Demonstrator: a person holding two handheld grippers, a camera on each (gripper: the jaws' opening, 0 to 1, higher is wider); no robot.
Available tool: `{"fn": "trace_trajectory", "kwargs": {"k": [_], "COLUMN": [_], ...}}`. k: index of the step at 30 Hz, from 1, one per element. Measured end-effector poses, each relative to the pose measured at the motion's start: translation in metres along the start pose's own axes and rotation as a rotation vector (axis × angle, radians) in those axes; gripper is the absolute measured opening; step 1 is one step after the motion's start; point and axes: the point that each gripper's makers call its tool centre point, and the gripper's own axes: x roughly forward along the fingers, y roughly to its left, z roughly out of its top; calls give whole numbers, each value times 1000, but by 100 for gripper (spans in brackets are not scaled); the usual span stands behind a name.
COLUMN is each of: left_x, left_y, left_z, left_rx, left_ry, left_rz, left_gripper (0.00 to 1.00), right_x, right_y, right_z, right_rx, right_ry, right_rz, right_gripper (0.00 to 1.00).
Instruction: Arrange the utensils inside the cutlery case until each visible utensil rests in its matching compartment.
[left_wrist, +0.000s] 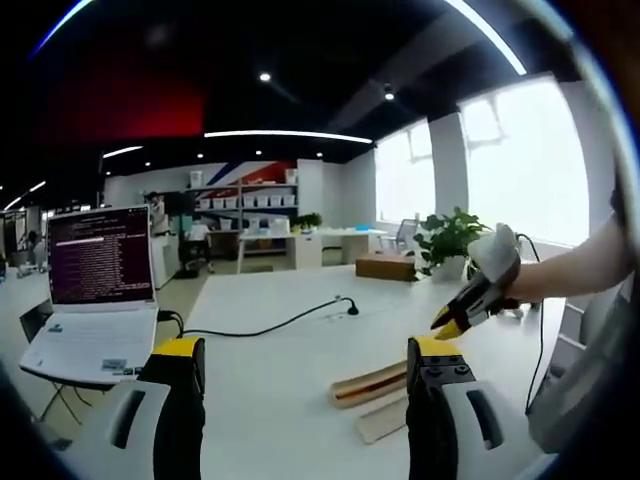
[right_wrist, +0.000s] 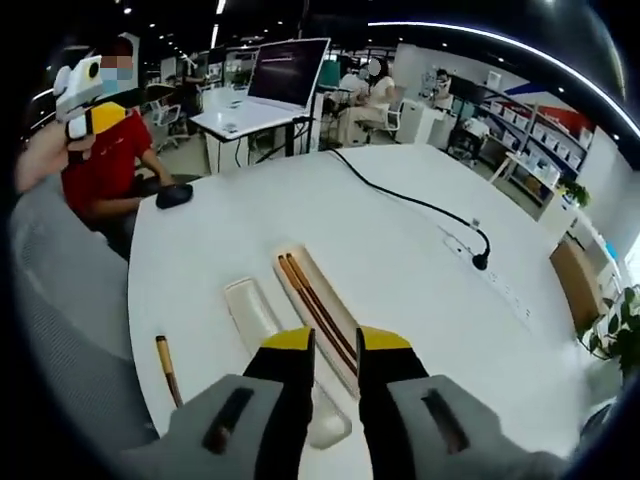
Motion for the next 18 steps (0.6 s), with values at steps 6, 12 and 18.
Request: {"fn": "trace_trajectory", "kwargs": {"k": [6,12,18], "left_x": [0,-1,1], "left_y": [0,0,-7], "left_z": [3,2,1], "left_rx": [19,14,29], "left_ry": [-7,-9,0], "left_rz": [0,-1,-27], "left_gripper": [85,85,85], "right_x": [-12,-25,-39], "right_y": [6,17,31], "right_z": [-3,-9,-14], "right_rx": [-3,28,15], "right_ry": [-8,-24,-41], "right_rz": [14,11,24], "right_gripper": [13,17,24]}}
